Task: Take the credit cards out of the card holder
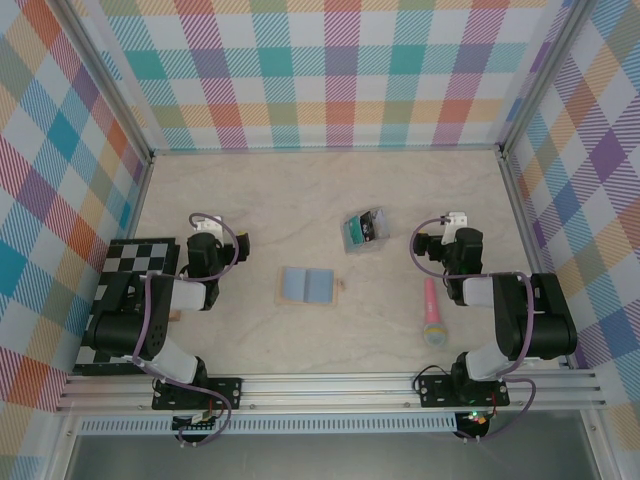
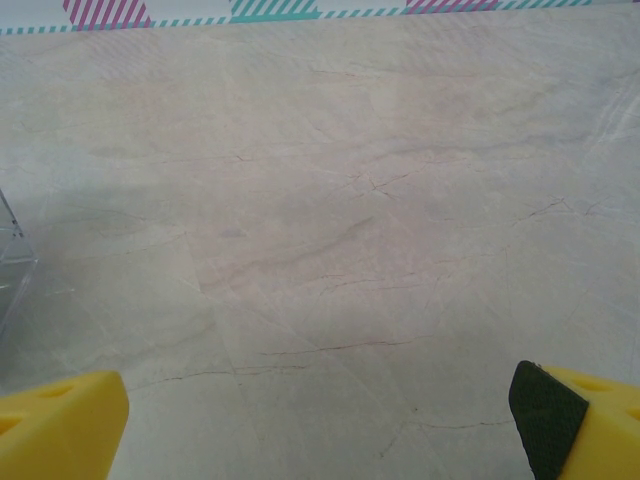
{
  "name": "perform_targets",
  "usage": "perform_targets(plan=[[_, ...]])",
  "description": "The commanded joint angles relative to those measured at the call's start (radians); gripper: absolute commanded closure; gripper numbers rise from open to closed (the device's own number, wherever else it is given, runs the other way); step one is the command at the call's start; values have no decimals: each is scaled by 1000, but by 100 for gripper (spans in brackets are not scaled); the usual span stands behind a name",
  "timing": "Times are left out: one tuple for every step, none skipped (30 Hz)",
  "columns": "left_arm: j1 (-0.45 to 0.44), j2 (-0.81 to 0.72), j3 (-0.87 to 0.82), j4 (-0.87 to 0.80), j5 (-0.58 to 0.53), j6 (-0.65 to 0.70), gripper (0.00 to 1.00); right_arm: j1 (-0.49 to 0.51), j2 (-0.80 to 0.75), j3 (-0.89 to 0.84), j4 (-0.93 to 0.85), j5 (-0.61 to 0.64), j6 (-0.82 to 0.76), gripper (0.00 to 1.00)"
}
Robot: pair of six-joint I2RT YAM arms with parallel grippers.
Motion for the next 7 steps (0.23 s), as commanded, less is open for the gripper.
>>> perform_targets(plan=[[20, 9, 18, -12, 16, -13, 0, -8, 5, 12, 33, -23, 16, 0], [20, 10, 18, -12, 15, -13, 0, -8, 5, 12, 33, -23, 17, 0], [20, 9, 18, -11, 16, -13, 0, -8, 4, 12, 34, -23, 17, 0], [19, 9, 17, -10, 15, -13, 0, -8, 5, 12, 34, -24, 16, 0], [22, 9, 17, -8, 15, -13, 0, -9, 4, 12, 34, -24, 15, 0], [22, 9, 16, -7, 16, -12, 0, -9, 4, 9, 39, -24, 16, 0], [22, 8, 16, -6, 15, -12, 0, -8, 3, 3, 47, -41, 7, 0]])
